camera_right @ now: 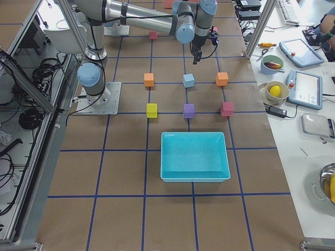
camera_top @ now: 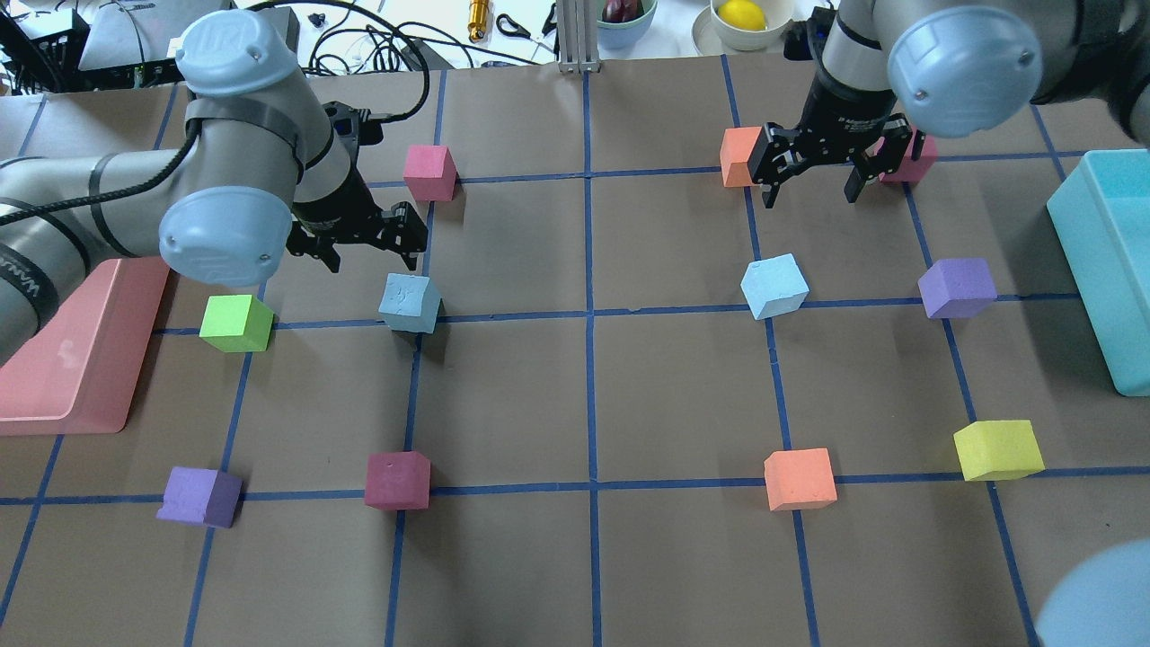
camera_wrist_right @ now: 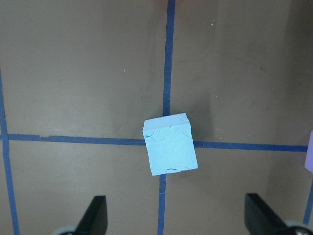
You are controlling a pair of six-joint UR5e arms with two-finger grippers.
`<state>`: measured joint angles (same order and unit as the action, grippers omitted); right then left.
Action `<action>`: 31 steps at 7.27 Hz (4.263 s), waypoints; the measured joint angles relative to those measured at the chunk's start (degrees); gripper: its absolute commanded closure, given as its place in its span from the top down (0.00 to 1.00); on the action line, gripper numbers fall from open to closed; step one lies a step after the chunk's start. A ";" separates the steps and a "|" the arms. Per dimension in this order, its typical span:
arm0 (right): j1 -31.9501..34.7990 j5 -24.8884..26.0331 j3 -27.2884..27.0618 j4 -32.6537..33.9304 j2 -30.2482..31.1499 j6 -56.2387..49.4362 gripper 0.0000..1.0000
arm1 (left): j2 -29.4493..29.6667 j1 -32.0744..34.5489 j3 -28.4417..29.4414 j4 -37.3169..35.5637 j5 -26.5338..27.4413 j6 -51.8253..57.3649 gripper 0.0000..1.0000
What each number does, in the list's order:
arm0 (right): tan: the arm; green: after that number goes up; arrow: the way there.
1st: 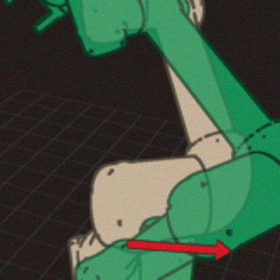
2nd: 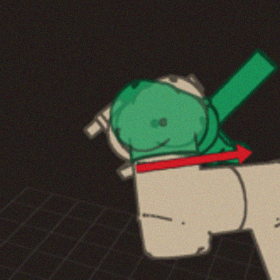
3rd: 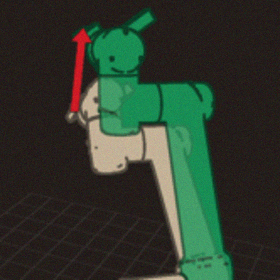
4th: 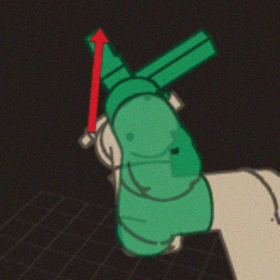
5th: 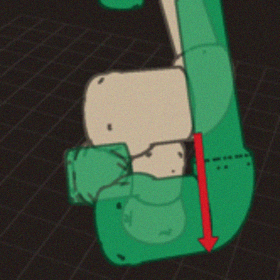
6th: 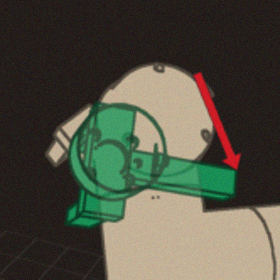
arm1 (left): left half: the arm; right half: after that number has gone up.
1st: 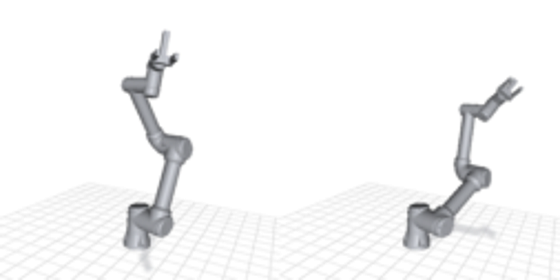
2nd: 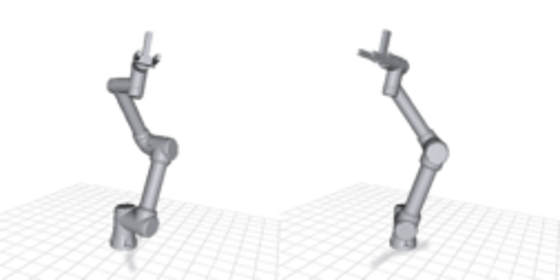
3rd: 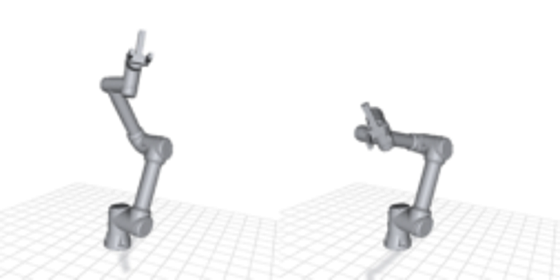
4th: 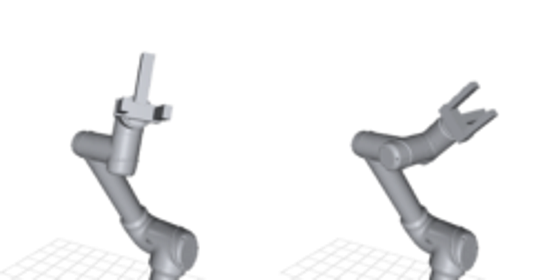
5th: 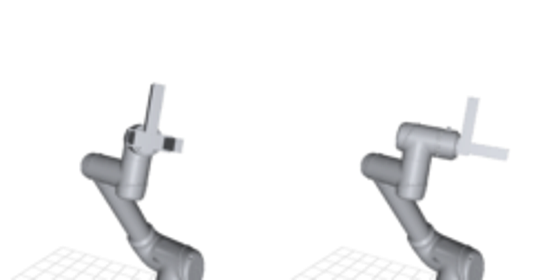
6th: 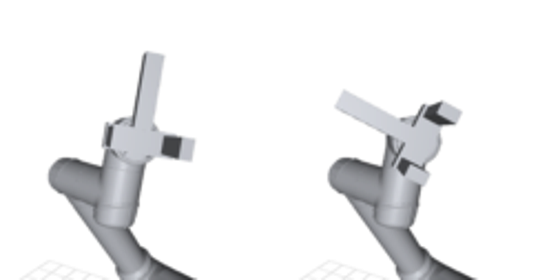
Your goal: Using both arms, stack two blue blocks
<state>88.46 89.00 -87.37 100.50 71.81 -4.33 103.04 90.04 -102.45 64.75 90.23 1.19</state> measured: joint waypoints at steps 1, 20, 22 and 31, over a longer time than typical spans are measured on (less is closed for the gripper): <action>0.03 -0.02 -0.92 3.68 -2.85 -0.12 1.00 | 1.67 0.75 -1.02 -2.19 0.17 0.05 1.00; 19.17 -7.29 -14.43 19.45 -4.37 26.55 0.00 | 9.77 0.94 -4.49 -12.95 2.17 6.32 0.98; 21.41 -7.71 -14.51 19.97 -5.04 26.82 0.00 | 9.80 0.93 -5.95 -15.88 2.13 6.51 0.95; 22.02 -10.31 -15.08 22.44 -7.36 26.53 0.99 | 8.37 0.87 -5.71 -17.48 1.94 6.34 0.12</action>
<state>110.48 78.69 -102.45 122.94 64.45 22.21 111.41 90.91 -108.17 47.27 92.17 7.52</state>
